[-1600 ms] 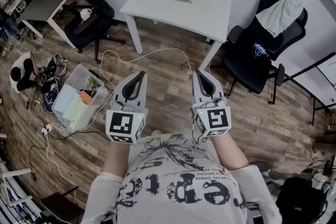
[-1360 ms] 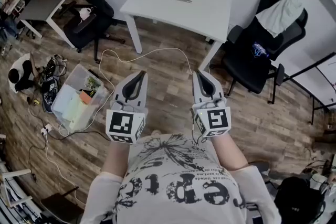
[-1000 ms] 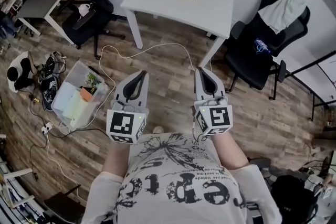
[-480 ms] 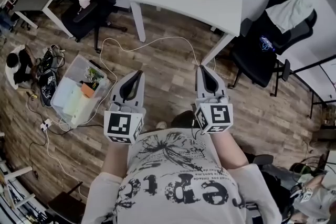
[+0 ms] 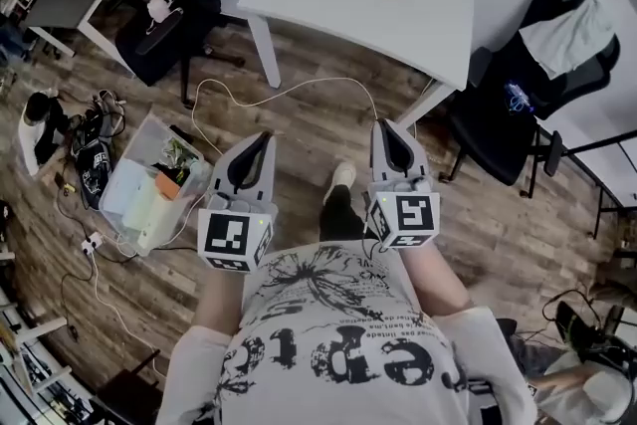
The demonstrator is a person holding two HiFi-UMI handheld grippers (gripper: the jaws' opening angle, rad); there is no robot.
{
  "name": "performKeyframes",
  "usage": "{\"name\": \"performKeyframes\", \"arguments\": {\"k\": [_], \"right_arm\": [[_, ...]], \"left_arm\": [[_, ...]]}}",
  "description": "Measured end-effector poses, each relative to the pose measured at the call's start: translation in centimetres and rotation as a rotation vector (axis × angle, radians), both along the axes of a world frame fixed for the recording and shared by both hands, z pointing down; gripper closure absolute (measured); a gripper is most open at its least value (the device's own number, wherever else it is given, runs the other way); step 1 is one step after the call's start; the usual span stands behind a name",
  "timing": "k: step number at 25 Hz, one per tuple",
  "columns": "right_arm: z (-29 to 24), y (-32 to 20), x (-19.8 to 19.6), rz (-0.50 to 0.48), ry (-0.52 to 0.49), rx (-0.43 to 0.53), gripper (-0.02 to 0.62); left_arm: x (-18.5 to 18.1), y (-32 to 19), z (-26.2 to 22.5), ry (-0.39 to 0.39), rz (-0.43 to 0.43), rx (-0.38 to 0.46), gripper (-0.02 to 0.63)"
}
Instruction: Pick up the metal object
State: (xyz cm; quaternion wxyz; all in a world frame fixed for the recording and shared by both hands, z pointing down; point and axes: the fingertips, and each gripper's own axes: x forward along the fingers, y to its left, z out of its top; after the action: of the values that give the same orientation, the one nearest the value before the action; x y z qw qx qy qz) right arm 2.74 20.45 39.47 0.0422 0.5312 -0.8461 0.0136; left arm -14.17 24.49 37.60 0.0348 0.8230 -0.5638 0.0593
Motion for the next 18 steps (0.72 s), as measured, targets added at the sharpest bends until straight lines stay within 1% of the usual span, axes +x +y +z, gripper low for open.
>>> {"name": "performKeyframes", "arguments": {"k": [6,12,15,18], "right_arm": [[-1.1,-10.5,2.2,0.006,-0.017,0.028,0.603],[-1.8,-21.2,6.5,0.028,-0.004,0.023,0.603],[-2.1,-25.5,7.9,0.034,0.002,0.032,0.603],[-1.7,-29.2,9.1,0.047,0.003,0.021,0.603]], "left_arm": [[2.1,-10.4,-1.0,-0.021,-0.007,0.023,0.594],[6.0,-21.6,-2.0,-0.019,0.012,0.043,0.594],[7.5,-26.6,-2.5,-0.013,0.02,0.057,0.595],[8.9,-30.5,-2.6,-0.011,0.037,0.061,0.595]]}}
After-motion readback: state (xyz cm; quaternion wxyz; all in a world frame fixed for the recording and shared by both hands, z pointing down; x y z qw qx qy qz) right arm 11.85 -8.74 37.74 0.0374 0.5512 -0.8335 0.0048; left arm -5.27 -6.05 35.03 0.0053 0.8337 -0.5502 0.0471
